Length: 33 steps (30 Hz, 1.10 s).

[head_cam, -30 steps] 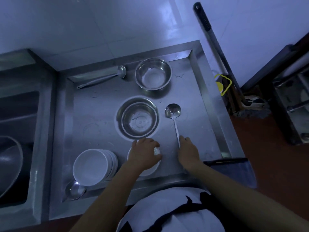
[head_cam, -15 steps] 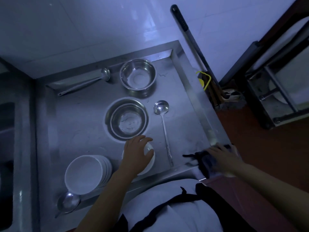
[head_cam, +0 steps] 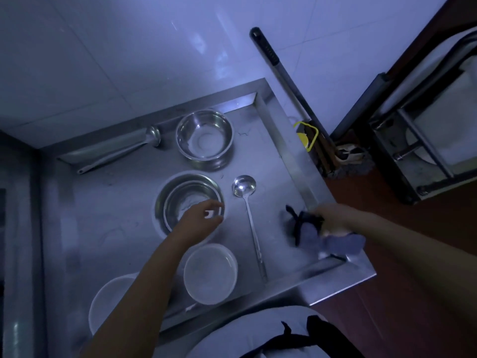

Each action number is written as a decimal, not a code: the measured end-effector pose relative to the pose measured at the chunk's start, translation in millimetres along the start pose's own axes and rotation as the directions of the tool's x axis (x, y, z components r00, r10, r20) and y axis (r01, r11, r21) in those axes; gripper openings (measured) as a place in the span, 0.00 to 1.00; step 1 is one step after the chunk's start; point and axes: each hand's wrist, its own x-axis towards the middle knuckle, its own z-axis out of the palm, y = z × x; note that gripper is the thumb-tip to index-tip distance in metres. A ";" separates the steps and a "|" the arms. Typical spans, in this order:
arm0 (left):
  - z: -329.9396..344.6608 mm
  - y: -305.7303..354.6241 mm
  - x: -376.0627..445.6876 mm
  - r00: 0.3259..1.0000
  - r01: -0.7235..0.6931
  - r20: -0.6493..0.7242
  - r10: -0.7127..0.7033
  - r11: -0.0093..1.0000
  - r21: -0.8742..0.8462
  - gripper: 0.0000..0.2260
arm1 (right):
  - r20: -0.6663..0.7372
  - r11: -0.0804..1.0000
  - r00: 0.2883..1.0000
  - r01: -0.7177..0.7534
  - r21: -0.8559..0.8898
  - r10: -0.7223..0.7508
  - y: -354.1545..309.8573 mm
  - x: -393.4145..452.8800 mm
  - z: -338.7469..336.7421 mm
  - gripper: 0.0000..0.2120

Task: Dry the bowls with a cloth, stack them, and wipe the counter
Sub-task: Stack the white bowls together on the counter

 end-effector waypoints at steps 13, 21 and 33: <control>-62.4 -7.9 105.2 0.898 0.145 -0.237 -0.372 0.757 -0.637 0.26 | -0.597 0.994 0.800 -0.009 -0.109 -0.058 -88.9 144.1 -71.9 0.30; -56.5 1.8 179.5 0.846 -0.006 -0.269 -0.460 0.496 -0.868 0.30 | -0.529 0.991 0.846 -0.008 -0.134 -0.065 -101.9 221.3 -95.6 0.29; -53.9 -7.4 181.2 0.777 -0.045 -0.300 -0.553 0.428 -0.903 0.22 | -0.502 0.967 0.841 0.090 -0.239 -0.202 -100.7 279.0 -186.6 0.28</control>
